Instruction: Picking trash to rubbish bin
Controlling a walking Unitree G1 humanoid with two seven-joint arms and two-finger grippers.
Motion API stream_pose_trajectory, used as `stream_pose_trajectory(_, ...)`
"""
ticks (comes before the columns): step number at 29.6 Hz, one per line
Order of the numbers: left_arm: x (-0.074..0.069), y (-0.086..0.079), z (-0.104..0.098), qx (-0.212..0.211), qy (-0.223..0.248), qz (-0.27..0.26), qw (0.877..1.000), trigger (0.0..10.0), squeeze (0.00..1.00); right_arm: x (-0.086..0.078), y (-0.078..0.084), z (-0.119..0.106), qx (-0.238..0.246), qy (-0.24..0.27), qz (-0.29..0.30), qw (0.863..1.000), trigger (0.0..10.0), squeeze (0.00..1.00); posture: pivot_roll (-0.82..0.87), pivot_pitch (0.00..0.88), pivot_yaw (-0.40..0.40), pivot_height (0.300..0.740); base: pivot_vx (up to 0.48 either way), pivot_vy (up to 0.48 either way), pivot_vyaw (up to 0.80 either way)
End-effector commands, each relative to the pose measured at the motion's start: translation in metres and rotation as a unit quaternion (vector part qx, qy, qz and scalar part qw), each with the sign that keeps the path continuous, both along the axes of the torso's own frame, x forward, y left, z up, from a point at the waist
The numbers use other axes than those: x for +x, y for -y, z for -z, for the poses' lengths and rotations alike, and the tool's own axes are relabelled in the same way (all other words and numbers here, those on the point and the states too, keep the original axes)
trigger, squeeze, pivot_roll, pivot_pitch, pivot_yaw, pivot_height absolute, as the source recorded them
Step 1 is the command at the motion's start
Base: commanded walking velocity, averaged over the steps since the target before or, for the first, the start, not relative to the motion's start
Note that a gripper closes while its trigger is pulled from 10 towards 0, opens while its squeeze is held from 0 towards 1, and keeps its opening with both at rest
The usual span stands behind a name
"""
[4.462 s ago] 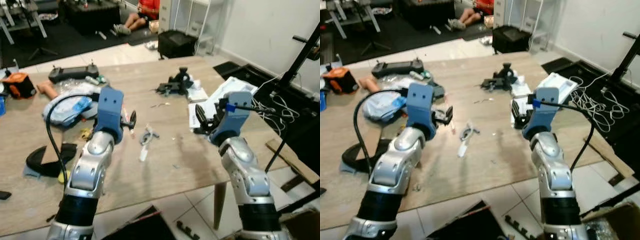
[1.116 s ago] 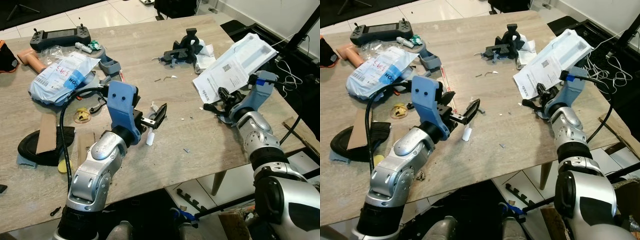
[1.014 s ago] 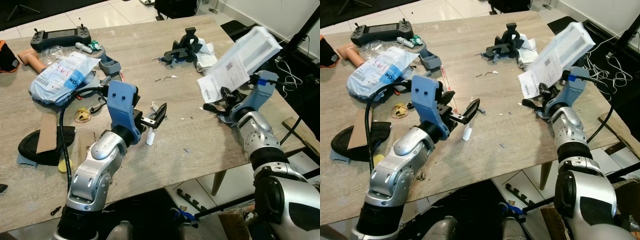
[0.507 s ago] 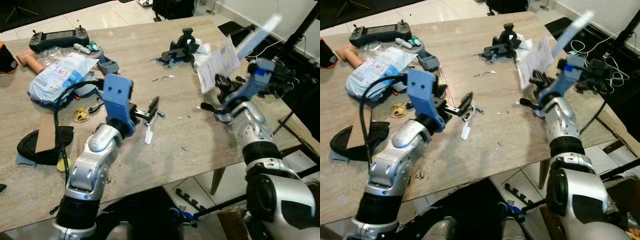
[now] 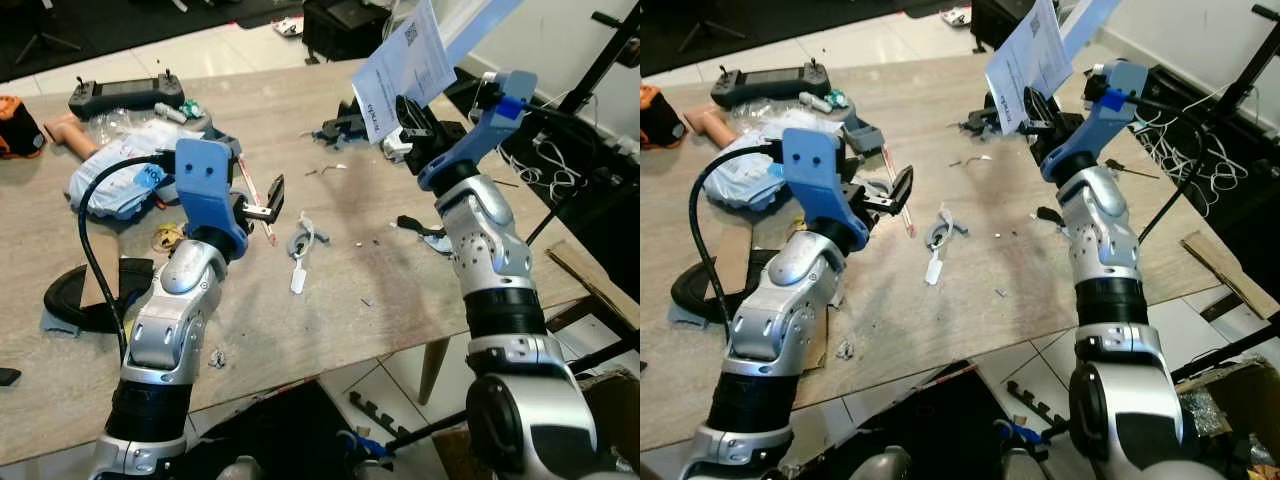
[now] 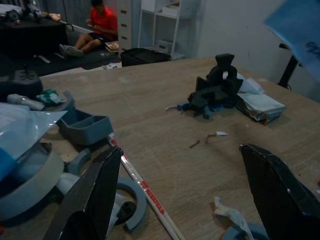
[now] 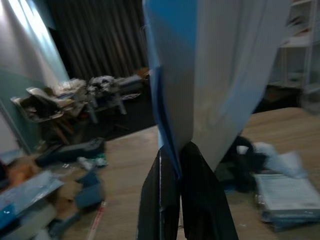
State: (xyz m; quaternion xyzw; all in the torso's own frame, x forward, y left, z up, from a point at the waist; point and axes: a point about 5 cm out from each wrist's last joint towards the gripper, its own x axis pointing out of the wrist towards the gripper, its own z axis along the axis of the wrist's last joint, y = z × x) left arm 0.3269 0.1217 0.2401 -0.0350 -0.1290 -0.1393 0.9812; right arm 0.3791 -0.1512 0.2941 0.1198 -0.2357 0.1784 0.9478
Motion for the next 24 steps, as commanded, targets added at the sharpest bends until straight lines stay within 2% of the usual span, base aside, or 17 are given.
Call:
stream_pose_trajectory(1, -0.001, 0.0, 0.007, -0.01, -0.017, 0.0, 1.0, 10.0, 0.0, -0.003, -0.001, 0.0, -0.015, 0.003, 0.009, 1.0, 10.0, 0.0, 0.04, 0.115, -0.001, 0.74, 0.0, 0.0, 0.0)
stream_pose_trajectory(2, -0.003, 0.0, 0.013, -0.01, -0.023, -0.005, 1.0, 10.0, 0.0, -0.012, -0.003, 0.005, -0.043, 0.0, 0.031, 0.999, 10.0, 0.0, 0.03, 0.108, -0.004, 0.74, 0.0, 0.0, 0.0)
stream_pose_trajectory(6, -0.007, 0.0, 0.017, -0.008, -0.023, -0.009, 1.0, 10.0, 0.0, -0.025, -0.003, 0.018, -0.08, -0.003, 0.057, 0.995, 10.0, 0.0, 0.03, 0.101, -0.005, 0.74, 0.0, 0.0, 0.0)
stream_pose_trajectory(15, -0.009, 0.004, 0.018, -0.005, -0.027, -0.003, 1.0, 10.0, 0.0, -0.04, 0.004, 0.036, -0.098, -0.024, 0.104, 0.989, 10.0, 0.0, 0.02, 0.091, -0.002, 0.74, 0.0, 0.0, 0.0)
stream_pose_trajectory(24, -0.011, 0.011, 0.021, 0.012, -0.023, 0.005, 1.0, 10.0, 0.0, -0.049, 0.004, 0.046, -0.1, -0.048, 0.117, 0.987, 10.0, 0.0, 0.02, 0.085, -0.008, 0.74, 0.0, 0.0, 0.0)
